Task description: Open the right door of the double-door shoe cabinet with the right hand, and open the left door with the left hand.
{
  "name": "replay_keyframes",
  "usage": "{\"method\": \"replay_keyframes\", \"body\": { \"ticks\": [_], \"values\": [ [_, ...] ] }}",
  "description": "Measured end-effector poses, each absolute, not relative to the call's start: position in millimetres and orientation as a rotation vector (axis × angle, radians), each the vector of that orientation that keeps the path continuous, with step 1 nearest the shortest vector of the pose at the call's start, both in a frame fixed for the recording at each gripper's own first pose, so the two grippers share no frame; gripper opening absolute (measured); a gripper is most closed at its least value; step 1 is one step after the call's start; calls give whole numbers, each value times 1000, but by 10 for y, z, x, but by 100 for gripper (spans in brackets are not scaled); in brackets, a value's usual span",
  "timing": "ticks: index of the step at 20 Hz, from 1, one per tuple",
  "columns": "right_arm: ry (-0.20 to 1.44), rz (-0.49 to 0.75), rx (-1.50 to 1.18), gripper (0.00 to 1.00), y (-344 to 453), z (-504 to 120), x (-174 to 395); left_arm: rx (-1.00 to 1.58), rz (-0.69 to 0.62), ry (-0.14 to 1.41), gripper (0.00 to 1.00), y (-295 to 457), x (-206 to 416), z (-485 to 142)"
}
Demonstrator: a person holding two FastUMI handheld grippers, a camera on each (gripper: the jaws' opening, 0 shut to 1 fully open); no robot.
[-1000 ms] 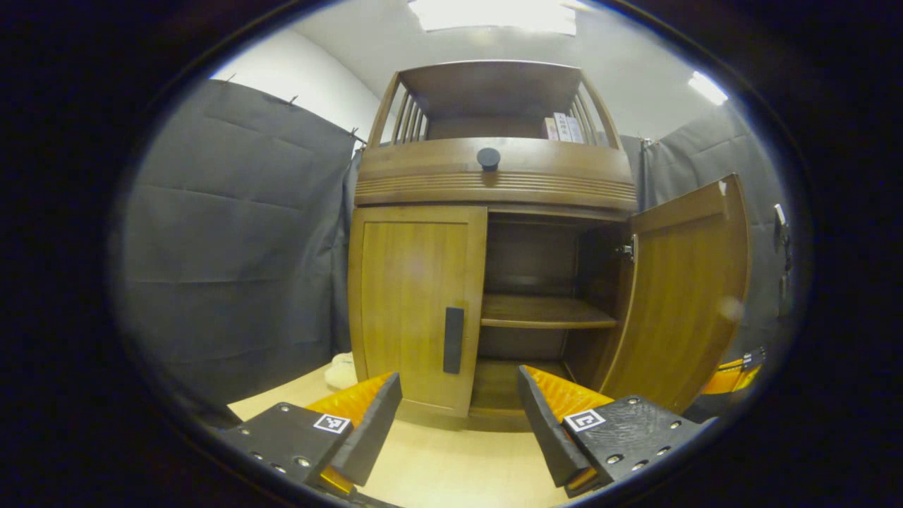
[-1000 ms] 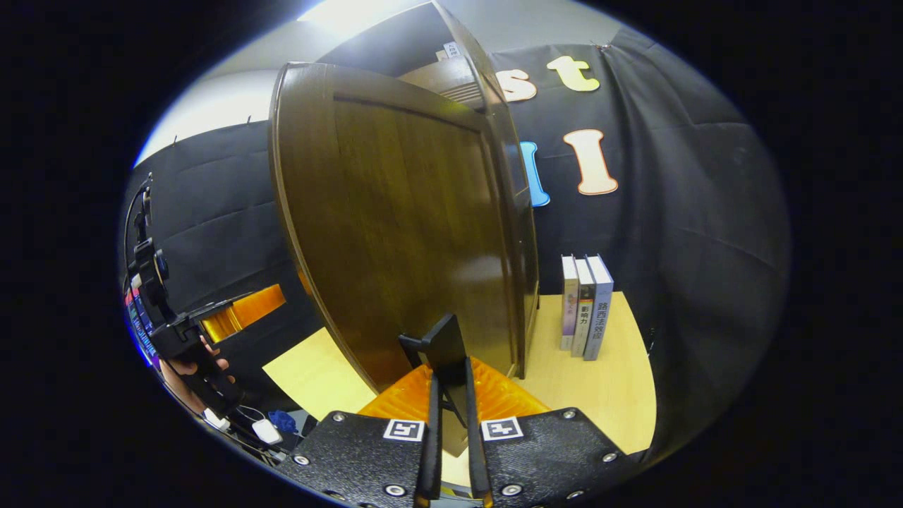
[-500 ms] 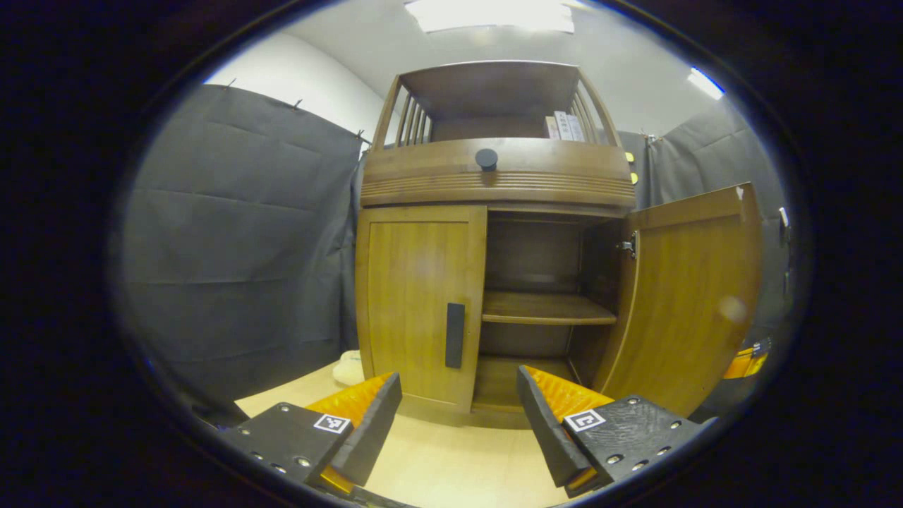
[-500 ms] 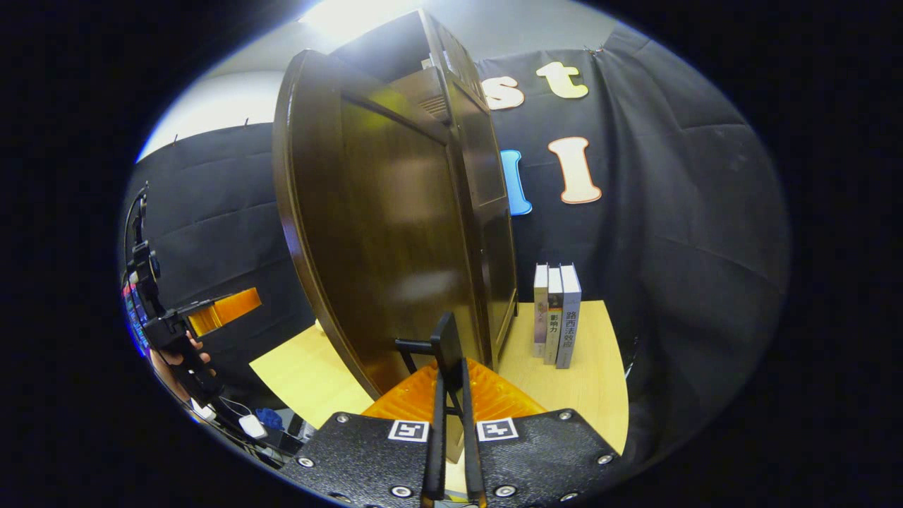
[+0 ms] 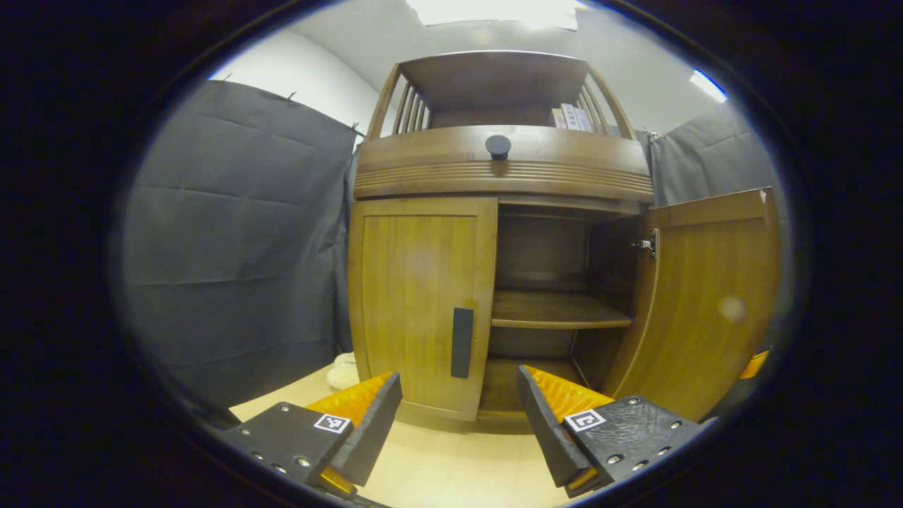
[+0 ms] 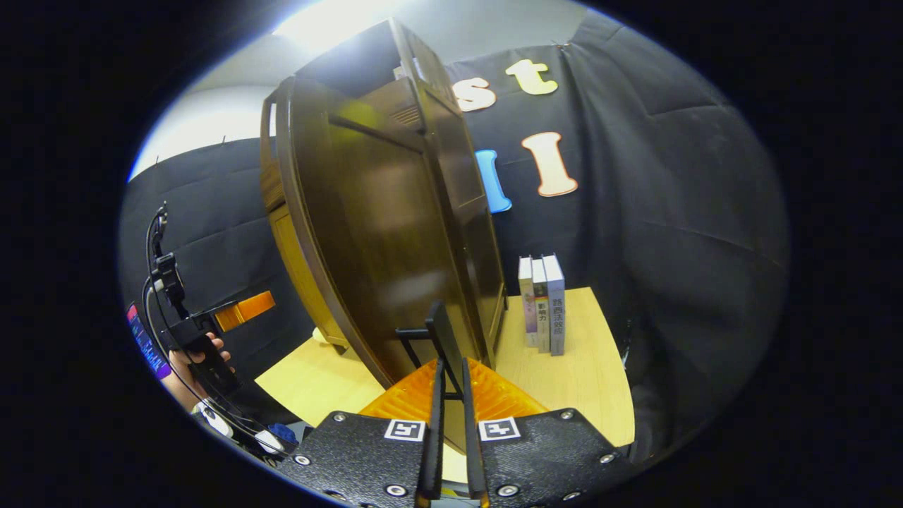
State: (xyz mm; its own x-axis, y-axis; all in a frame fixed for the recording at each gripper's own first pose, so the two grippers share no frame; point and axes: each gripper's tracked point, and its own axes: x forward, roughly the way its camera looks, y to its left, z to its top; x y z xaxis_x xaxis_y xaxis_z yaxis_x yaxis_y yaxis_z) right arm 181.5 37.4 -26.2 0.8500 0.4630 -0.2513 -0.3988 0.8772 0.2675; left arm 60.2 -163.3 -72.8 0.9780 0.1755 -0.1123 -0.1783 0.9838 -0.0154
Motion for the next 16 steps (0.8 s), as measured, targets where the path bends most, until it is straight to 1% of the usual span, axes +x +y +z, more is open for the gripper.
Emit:
{"method": "replay_keyframes", "body": {
  "ticks": [1, 3, 5, 7, 8, 9, 11, 12, 13, 16],
  "values": [
    [308, 420, 202, 14, 316, -254, 1819, -24, 164, 110, 100, -1573, 707, -739],
    [300, 359, 203, 25, 194, -212, 1781, -25, 135, 127, 100, -1476, 941, -792],
    [250, 288, 202, 58, 50, -71, 1690, -33, 93, 130, 100, -1406, 1177, -801],
    [205, 171, 176, 92, -203, 1, 1583, -43, 57, 139, 100, -1319, 1410, -792],
    [186, 117, 165, 95, -251, 27, 1519, -48, 39, 139, 100, -1298, 1522, -837],
    [170, 71, 161, 95, -293, 62, 1465, -52, 25, 147, 94, -1271, 1635, -880],
    [144, 3, 168, 95, -284, 158, 1395, -59, -1, 171, 94, -1250, 1835, -1017],
    [132, -23, 174, 91, -255, 204, 1372, -59, -12, 180, 90, -1230, 1941, -1064],
    [120, -45, 177, 95, -242, 242, 1333, -55, -28, 183, 94, -1228, 2042, -1096],
    [113, -101, 152, 95, -191, 236, 1180, -36, -56, 181, 94, -1272, 2313, -1187]
  ]
}}
